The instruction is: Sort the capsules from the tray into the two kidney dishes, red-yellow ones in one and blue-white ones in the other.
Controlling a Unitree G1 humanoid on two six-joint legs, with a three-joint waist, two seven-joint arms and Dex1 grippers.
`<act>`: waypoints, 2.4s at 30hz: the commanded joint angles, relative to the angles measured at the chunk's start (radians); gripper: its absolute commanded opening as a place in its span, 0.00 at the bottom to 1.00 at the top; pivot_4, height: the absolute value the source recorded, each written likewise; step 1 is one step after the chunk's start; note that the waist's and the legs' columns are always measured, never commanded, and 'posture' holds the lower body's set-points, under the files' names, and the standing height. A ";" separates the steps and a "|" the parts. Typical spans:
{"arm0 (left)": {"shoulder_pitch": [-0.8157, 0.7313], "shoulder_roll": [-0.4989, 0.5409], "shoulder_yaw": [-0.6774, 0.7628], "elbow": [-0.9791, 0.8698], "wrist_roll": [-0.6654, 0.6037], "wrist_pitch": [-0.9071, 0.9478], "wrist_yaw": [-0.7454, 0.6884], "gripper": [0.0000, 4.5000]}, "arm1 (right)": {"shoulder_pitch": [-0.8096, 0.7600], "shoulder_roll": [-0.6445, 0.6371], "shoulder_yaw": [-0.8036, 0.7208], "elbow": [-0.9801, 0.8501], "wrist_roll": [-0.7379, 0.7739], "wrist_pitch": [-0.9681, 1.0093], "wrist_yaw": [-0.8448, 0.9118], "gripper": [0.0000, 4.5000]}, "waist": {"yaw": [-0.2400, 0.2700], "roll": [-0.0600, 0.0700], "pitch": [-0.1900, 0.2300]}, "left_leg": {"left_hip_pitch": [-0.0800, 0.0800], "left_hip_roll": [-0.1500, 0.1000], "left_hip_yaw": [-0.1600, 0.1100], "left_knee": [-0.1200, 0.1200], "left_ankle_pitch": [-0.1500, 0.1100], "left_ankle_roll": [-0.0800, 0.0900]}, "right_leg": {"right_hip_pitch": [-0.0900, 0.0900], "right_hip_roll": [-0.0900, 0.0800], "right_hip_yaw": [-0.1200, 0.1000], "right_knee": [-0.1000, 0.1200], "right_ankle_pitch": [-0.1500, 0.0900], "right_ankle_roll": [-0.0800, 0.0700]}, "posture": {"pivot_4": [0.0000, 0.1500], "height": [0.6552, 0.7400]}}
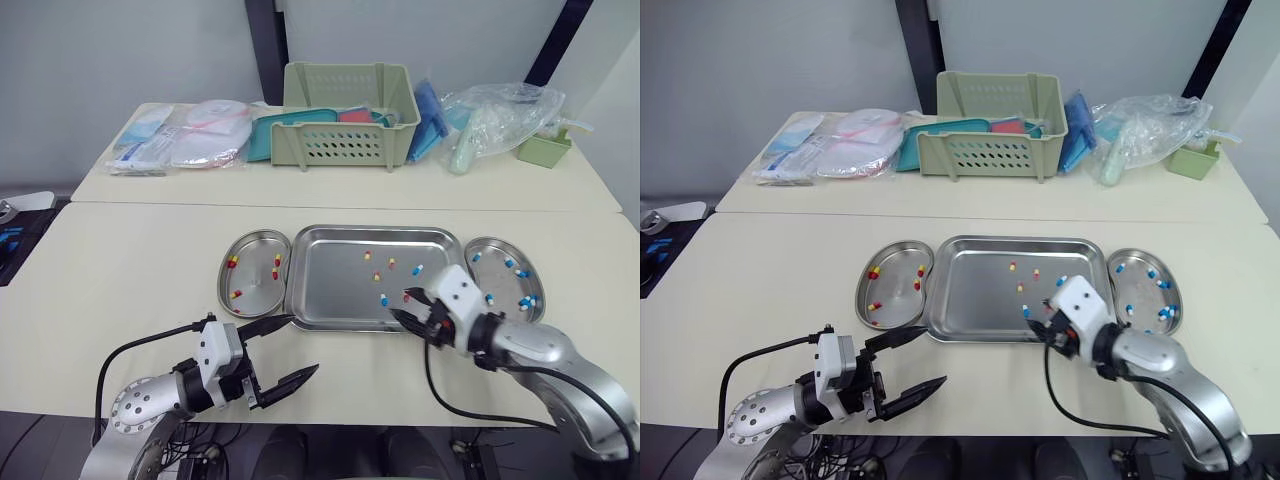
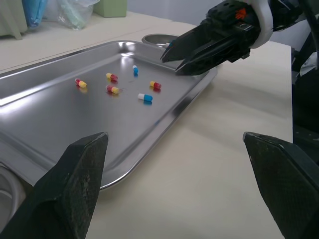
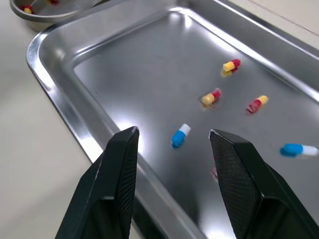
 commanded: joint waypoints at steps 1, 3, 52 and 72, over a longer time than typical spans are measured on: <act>0.006 -0.005 -0.010 -0.031 -0.002 -0.010 0.015 1.00 | -0.082 0.047 0.046 0.004 -0.010 0.134 -0.066 0.55 | 0.000 0.000 0.000 | 0.000 0.000 0.000 0.000 0.000 0.000 | 0.000 0.000 0.000 0.000 0.000 0.000 | 1.00 1.00; 0.005 -0.005 -0.016 -0.034 -0.001 -0.009 0.021 1.00 | -0.123 0.072 0.058 0.022 -0.008 0.181 -0.085 0.55 | 0.000 0.000 0.000 | 0.000 0.000 0.000 0.000 0.000 0.000 | 0.000 0.000 0.000 0.000 0.000 0.000 | 1.00 1.00; -0.088 -0.063 -0.053 0.096 -0.082 -0.170 -0.149 1.00 | 0.201 -0.076 -0.635 -0.143 0.164 0.076 0.145 0.00 | 0.004 0.001 0.000 | -0.005 0.000 -0.001 0.000 0.000 0.000 | -0.004 0.000 -0.001 0.001 0.000 0.000 | 1.00 1.00; -0.130 -0.085 -0.085 0.099 -0.054 -0.182 -0.103 1.00 | 0.347 -0.074 -0.699 0.183 0.035 -0.244 0.079 0.00 | 0.000 0.001 0.000 | 0.000 0.000 0.002 0.000 0.000 0.000 | 0.000 0.000 0.001 0.001 0.000 0.000 | 1.00 1.00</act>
